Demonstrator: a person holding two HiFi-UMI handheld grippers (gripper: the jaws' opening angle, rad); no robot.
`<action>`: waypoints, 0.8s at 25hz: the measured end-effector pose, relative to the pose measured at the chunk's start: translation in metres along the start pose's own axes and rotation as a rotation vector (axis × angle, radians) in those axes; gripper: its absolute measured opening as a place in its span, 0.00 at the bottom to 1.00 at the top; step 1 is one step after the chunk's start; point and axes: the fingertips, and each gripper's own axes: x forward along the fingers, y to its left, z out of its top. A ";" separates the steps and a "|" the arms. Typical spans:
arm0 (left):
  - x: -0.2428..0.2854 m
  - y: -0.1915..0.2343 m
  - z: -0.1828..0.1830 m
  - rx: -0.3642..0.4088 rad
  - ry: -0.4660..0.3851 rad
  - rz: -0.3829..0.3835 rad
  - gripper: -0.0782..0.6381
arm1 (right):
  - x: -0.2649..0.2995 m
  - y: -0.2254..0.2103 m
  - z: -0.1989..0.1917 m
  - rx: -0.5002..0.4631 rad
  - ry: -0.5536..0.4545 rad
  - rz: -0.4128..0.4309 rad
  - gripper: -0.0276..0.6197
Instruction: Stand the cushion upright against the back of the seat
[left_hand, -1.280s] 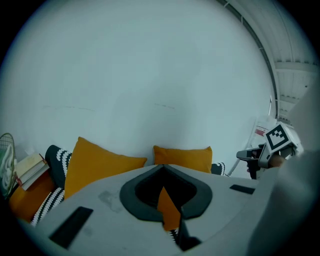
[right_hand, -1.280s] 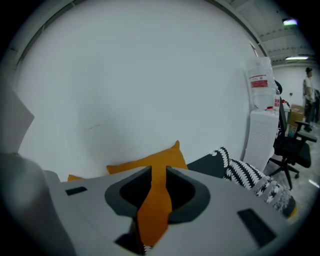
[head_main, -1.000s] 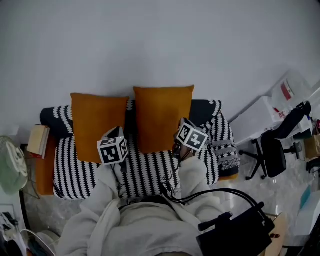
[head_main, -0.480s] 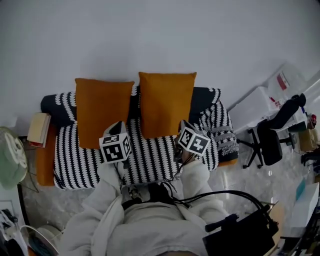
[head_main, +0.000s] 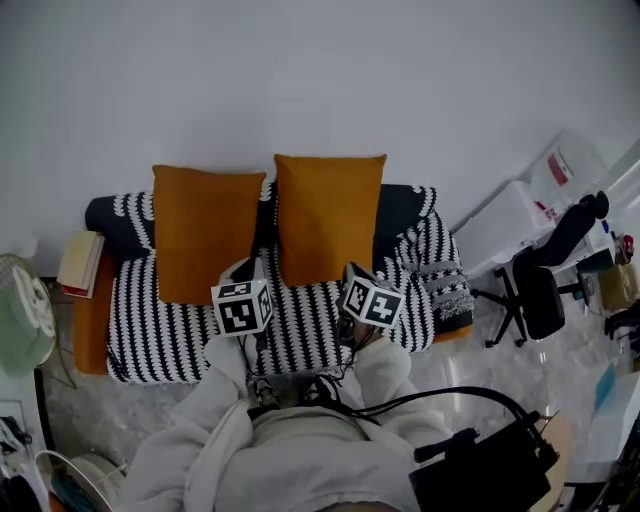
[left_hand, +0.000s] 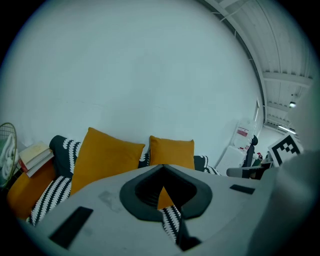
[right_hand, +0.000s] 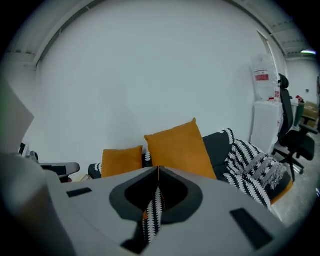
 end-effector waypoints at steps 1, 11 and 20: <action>0.000 -0.001 -0.001 -0.004 0.004 0.007 0.12 | 0.001 0.001 0.000 -0.005 0.005 0.012 0.14; 0.000 -0.010 -0.006 0.011 0.015 0.087 0.12 | 0.008 0.003 0.002 -0.070 0.054 0.084 0.14; 0.001 -0.021 -0.007 0.045 0.027 0.106 0.12 | 0.011 0.002 0.007 -0.080 0.070 0.100 0.14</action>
